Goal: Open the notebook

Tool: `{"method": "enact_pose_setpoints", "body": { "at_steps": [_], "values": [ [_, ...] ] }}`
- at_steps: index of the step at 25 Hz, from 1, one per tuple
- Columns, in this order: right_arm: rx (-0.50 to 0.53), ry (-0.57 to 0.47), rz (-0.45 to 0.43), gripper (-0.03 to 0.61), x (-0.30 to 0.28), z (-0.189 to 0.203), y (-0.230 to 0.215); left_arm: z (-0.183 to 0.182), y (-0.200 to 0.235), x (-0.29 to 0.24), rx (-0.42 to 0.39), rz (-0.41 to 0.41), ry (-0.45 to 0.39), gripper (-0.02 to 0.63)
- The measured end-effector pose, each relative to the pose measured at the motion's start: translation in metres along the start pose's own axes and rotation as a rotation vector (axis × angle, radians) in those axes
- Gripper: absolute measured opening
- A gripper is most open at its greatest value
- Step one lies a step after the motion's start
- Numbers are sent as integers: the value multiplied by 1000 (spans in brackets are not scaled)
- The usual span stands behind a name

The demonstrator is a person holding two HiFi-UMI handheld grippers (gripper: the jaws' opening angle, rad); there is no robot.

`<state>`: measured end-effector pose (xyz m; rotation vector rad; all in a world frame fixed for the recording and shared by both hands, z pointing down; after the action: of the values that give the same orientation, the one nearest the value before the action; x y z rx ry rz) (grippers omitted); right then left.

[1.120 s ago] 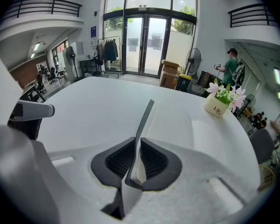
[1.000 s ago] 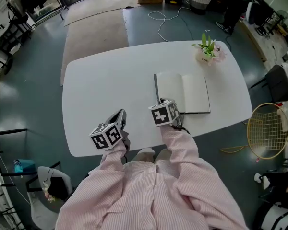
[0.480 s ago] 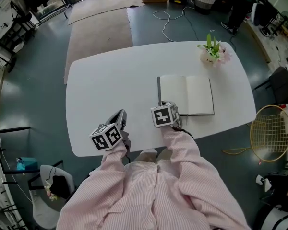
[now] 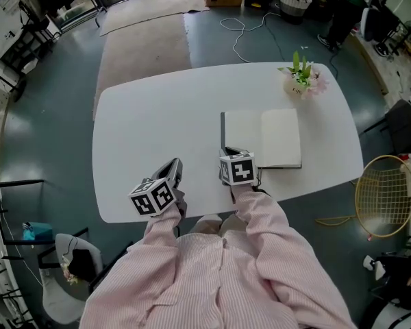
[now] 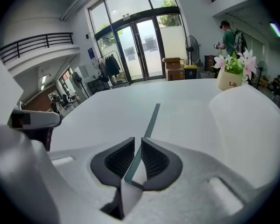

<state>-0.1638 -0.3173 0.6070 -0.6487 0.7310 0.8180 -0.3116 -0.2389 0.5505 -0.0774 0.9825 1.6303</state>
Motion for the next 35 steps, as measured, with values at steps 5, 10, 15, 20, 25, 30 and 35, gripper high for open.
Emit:
{"method": "enact_pose_setpoints", "body": {
  "at_steps": [5,10,15,20,25,30,35],
  "values": [
    [47,-96,-87,35,27,-7,-5,2,-27,-7,-28,26,-12,-2],
    [47,-179,-157,16,60,-12,-20,2,-68,-18,-71,85,-35,-2],
    [39,-251,-212,8,95,-16,-39,6,-116,-29,-130,175,-70,-2],
    [25,-326,-237,6,132,-18,-63,11,-158,-35,-198,214,-91,-2],
    [0,-415,-257,6,169,-23,-90,8,-189,-38,-251,220,-130,-2],
    [-32,-501,-257,6,201,-26,-113,3,-210,-35,-287,215,-172,-2],
    [-48,-588,-233,6,230,-27,-131,-1,-223,-29,-354,202,-189,-2]
  ]
}}
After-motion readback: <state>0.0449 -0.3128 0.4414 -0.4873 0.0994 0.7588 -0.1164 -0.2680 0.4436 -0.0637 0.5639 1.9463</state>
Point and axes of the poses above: the fingertips, and each gripper's own axes: x backward along the fingers, y to its left, z out of its underside, the point moved 2 cm from there along x, backward along the fingers, and after that the axes turned 6 degrees about y, right-handed, at the moved point
